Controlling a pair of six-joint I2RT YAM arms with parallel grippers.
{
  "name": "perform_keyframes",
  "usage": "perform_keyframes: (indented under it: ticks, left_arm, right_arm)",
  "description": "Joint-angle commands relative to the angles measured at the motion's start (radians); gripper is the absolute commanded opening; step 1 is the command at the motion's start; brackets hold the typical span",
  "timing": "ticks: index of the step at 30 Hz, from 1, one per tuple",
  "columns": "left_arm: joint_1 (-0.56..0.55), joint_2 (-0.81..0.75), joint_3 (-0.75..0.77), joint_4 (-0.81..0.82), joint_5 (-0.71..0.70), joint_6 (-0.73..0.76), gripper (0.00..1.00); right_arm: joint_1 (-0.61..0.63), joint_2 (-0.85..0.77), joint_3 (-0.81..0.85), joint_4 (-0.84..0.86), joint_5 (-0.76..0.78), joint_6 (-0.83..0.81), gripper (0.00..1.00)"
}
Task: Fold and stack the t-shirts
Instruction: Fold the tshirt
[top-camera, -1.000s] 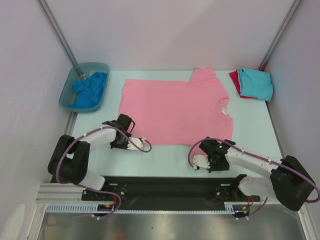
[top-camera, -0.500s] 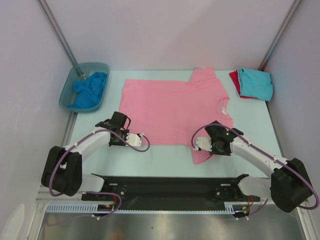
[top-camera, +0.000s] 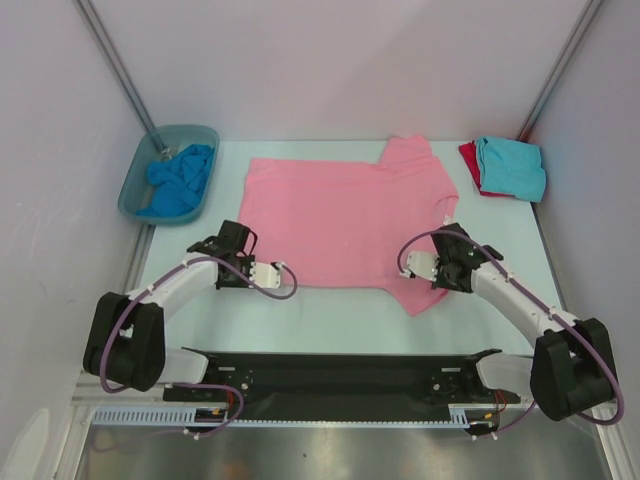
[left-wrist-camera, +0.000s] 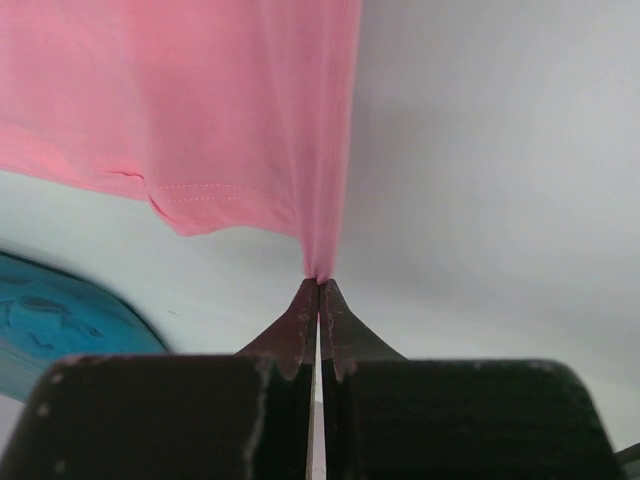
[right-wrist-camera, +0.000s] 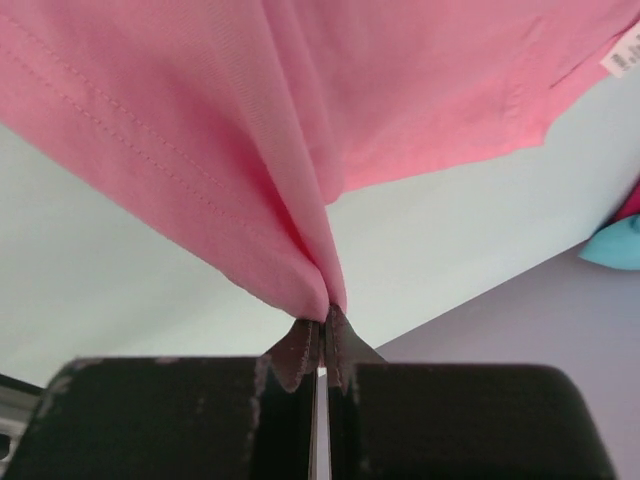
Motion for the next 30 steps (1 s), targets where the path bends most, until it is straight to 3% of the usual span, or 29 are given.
perform_keyframes:
  ticks: [1, 30]
  left_arm:
    - [0.018, 0.012, 0.052, 0.036, 0.024, -0.011, 0.0]
    - [0.058, 0.199, 0.233, 0.137, 0.015, -0.015, 0.0]
  right_arm:
    - [-0.018, 0.017, 0.054, 0.053, 0.024, -0.037, 0.0]
    - [-0.141, 0.27, 0.245, 0.196, 0.004, -0.14, 0.0]
